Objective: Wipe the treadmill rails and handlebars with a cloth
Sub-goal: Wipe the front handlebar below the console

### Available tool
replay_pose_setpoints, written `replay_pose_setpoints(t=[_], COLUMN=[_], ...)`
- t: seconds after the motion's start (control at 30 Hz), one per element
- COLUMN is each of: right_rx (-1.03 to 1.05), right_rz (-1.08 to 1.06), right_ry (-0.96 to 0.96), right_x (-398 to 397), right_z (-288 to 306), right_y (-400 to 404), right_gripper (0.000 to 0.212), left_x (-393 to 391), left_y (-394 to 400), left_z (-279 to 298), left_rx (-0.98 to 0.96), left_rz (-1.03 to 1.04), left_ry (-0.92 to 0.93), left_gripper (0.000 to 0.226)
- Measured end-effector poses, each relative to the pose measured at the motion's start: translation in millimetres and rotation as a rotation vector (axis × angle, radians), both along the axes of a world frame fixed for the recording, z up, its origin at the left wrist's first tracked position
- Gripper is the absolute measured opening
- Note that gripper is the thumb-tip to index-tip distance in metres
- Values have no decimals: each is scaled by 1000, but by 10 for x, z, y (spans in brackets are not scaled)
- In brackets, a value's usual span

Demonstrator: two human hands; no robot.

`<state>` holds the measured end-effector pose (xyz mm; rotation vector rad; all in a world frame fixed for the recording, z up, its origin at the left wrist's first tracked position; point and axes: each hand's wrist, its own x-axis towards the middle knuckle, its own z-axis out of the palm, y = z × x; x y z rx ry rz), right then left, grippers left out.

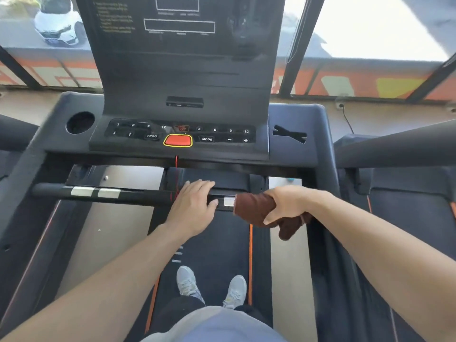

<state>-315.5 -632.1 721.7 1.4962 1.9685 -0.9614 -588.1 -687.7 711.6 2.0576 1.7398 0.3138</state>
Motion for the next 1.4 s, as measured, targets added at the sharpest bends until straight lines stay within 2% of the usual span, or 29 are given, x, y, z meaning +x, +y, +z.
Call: replay_pose_setpoints(t=[0.1,0.2,0.33,0.43,0.57,0.63,0.77,0.87,0.97,1.03,1.1,1.23,1.4], right_rx=[222,449,637,642,351,302,489,663,810,837,771,592,560], right_rz=[127,269,242,181,132,79,125,144,209,239,237,172,34], right_ry=[-80,-226,-318,-255,-104,30,184,277,291,348,352,189,31], right_x=[268,375,238,165,-121,-378,-1136,-1674,-1826,-1704,-1482,-707,194], right_z=[46,-30,-205,-230,-47,-50,-256,-418,-547,-602,-568,-331,-255], right_y=[-163,-349,-484,-429,-169,-130,-161,-212,-256,-243,-196,-173,-343], right_gripper=[45,51,34,30,38,41,59,49,39,41,43,44,37], left_x=[275,422,356,102,-293,-414,-639,-701,-708,-687,-632,-340,99], left_y=[46,62,46,-12,-126,-180,-179,-158,-124,-98,-76,-77,-128], left_z=[-33,-104,-153,-174,-201,-221,-237,-264,-258,-239,-208,-153,-115], left_rx=[-21,-33,-17,29,66,64,80,72,74,64,63,28,-9], left_rz=[-121,-200,-215,-167,-112,-92,-12,-2,24,23,9,-61,-85], left_ry=[-2,39,149,266,398,416,349,335,340,328,321,309,188], left_gripper=[69,87,105,106,96,93,87,82,81,81,83,90,70])
